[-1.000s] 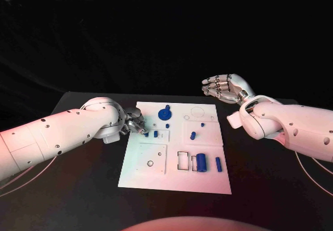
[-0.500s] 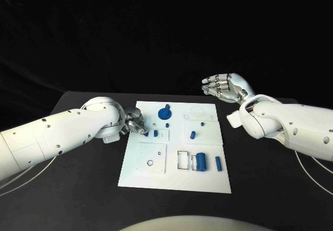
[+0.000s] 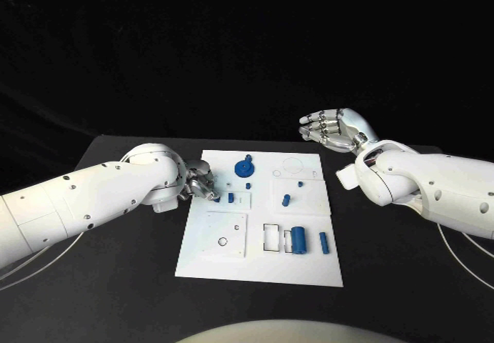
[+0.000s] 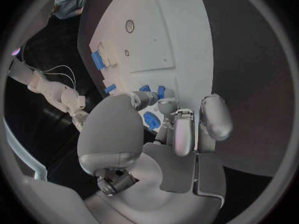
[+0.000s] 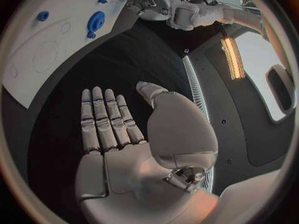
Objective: Assemble the parts on the task board
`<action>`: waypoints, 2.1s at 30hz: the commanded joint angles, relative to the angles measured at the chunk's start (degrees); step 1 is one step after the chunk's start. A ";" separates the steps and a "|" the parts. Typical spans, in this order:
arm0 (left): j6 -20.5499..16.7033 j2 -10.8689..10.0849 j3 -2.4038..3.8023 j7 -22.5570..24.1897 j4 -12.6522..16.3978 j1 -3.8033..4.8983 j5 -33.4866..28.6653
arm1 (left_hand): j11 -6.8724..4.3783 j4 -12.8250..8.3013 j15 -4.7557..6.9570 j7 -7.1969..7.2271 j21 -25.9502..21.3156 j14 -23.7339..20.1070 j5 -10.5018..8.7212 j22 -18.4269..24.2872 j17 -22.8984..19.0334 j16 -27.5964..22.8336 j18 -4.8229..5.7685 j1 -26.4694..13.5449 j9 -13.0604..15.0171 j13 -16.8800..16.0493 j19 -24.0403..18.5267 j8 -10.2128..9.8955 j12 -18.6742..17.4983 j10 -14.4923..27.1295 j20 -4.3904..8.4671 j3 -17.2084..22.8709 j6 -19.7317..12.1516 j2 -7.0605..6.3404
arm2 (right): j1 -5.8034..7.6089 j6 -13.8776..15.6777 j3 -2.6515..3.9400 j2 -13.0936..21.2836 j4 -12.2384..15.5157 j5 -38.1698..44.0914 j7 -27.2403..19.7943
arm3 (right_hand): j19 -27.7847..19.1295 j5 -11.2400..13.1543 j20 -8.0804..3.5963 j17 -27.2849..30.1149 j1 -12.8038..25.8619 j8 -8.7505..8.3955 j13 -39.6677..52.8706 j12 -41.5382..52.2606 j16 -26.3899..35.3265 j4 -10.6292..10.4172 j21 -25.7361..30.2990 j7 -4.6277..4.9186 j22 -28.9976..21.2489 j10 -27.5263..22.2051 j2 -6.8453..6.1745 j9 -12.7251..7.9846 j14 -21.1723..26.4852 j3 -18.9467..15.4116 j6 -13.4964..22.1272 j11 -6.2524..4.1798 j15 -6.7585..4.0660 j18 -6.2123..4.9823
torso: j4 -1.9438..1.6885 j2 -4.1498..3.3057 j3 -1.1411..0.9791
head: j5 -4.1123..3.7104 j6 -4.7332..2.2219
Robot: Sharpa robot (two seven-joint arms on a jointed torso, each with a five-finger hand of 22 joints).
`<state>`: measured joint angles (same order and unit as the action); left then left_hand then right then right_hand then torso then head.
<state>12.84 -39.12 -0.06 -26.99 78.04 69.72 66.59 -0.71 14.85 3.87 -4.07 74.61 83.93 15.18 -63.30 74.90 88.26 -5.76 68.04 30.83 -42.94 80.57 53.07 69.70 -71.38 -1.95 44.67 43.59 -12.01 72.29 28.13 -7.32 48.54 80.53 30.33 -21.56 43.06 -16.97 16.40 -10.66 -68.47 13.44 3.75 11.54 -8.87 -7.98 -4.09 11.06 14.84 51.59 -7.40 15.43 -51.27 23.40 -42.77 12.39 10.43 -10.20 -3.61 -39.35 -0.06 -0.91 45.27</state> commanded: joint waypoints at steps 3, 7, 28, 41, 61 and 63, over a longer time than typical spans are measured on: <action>1.07 0.54 -0.09 -0.29 -0.04 -0.09 0.03 | -0.07 -11.60 0.33 0.30 0.18 5.14 0.42 -0.04 11.38 0.15 0.37 -0.36 -0.19 -0.14 0.39 0.37 0.24 -0.53 0.05 11.55 0.69 0.20 | -0.02 -0.85 0.01 -0.03 0.09 0.13 -0.66 | -0.42 -0.31 0.13 0.06 0.32 -0.20 -0.08 -0.24 0.38 -0.03 0.28 5.07 -0.06 0.19 0.41 -0.06 -0.12 -0.28 -0.35 0.31 0.30 0.54 | 0.00 -0.04 0.01 | -0.05 0.01; 1.17 0.93 -0.12 -0.47 -0.35 -0.10 0.03 | -0.07 -11.61 0.33 0.31 0.20 5.13 0.53 -0.07 11.35 0.14 0.37 -0.42 -0.18 -0.22 0.40 0.39 0.27 -0.58 0.05 11.56 0.72 0.20 | -0.02 -0.86 0.01 -0.07 0.08 0.13 -0.66 | -0.42 -0.31 0.13 0.06 0.32 -0.20 -0.08 -0.24 0.38 -0.03 0.28 5.07 -0.06 0.19 0.41 -0.06 -0.12 -0.28 -0.35 0.31 0.30 0.54 | 0.01 -0.05 0.01 | -0.02 0.06; 3.12 2.28 -0.15 -0.88 -1.73 -0.09 0.44 | -0.45 -11.01 0.54 0.89 0.73 5.41 1.16 -0.95 12.47 0.63 0.54 -3.08 -0.05 -2.09 0.63 0.92 1.11 -1.97 0.17 10.37 1.72 -0.03 | -0.02 -0.83 0.01 -0.15 -0.02 0.02 -0.68 | -0.47 -0.33 0.13 0.19 0.33 -0.26 -0.07 -0.31 0.52 -0.03 0.28 5.07 -0.24 0.21 0.46 -0.13 -0.20 -0.46 -0.40 0.31 0.31 0.56 | 0.02 -0.03 0.01 | -0.15 0.32; 3.05 2.55 -0.16 -1.10 -2.73 -0.09 0.61 | -1.06 -7.69 1.02 1.78 0.96 5.50 0.14 -1.43 12.87 0.81 0.63 -7.32 -0.29 -2.15 0.79 0.87 0.93 -2.56 0.53 4.67 2.19 -0.35 | -0.06 -0.83 0.01 -0.16 -0.09 0.01 -0.72 | -0.49 -0.33 0.13 0.23 0.37 -0.28 -0.08 -0.33 0.58 -0.06 0.28 5.07 -0.30 0.21 0.51 -0.16 -0.23 -0.52 -0.42 0.31 0.32 0.56 | -0.02 0.01 0.07 | -0.26 0.43; -0.19 0.44 0.04 -1.15 -0.91 -0.15 -0.20 | -1.17 0.02 1.27 1.87 1.23 5.54 -0.01 -2.02 13.05 0.90 0.75 -10.14 -1.52 -2.69 1.11 -0.42 1.10 -2.24 0.84 -7.83 3.64 -1.50 | -0.20 -1.07 0.01 0.20 -0.01 -0.02 -0.69 | -0.51 -0.33 0.13 0.29 0.41 -0.32 -0.08 -0.37 0.65 -0.10 0.28 5.08 -0.37 0.19 0.53 -0.19 -0.23 -0.60 -0.41 0.33 0.33 0.57 | 0.02 0.00 0.05 | -0.50 0.20; -0.44 0.28 0.11 -1.13 -0.78 -0.15 -0.21 | -1.17 0.94 1.29 1.87 1.31 5.54 -0.04 -2.17 13.06 0.90 0.78 -9.87 -1.61 -2.80 1.18 -0.50 1.13 -2.25 0.85 -9.42 3.69 -1.55 | -0.20 -1.10 0.01 0.20 -0.02 -0.02 -0.67 | -0.51 -0.33 0.13 0.29 0.41 -0.32 -0.08 -0.37 0.65 -0.10 0.28 5.08 -0.37 0.19 0.53 -0.19 -0.23 -0.60 -0.41 0.33 0.33 0.57 | 0.01 0.00 0.04 | -0.49 0.17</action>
<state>13.53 -38.82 -0.01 -28.16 77.05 69.57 66.75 -1.73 15.58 4.71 -2.14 75.72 83.95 15.10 -65.42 74.90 88.98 -5.76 57.82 29.27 -45.70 81.39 52.72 70.55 -73.85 -1.13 35.69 46.94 -13.64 72.12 28.04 -7.33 48.73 80.45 30.19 -21.67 42.85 -16.97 16.60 -10.43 -68.23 13.44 3.75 11.54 -8.54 -7.99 -4.09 11.06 14.52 51.59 -7.16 15.31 -51.27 23.09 -42.77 12.39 10.43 -10.20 -3.63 -39.34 -0.01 -1.42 45.47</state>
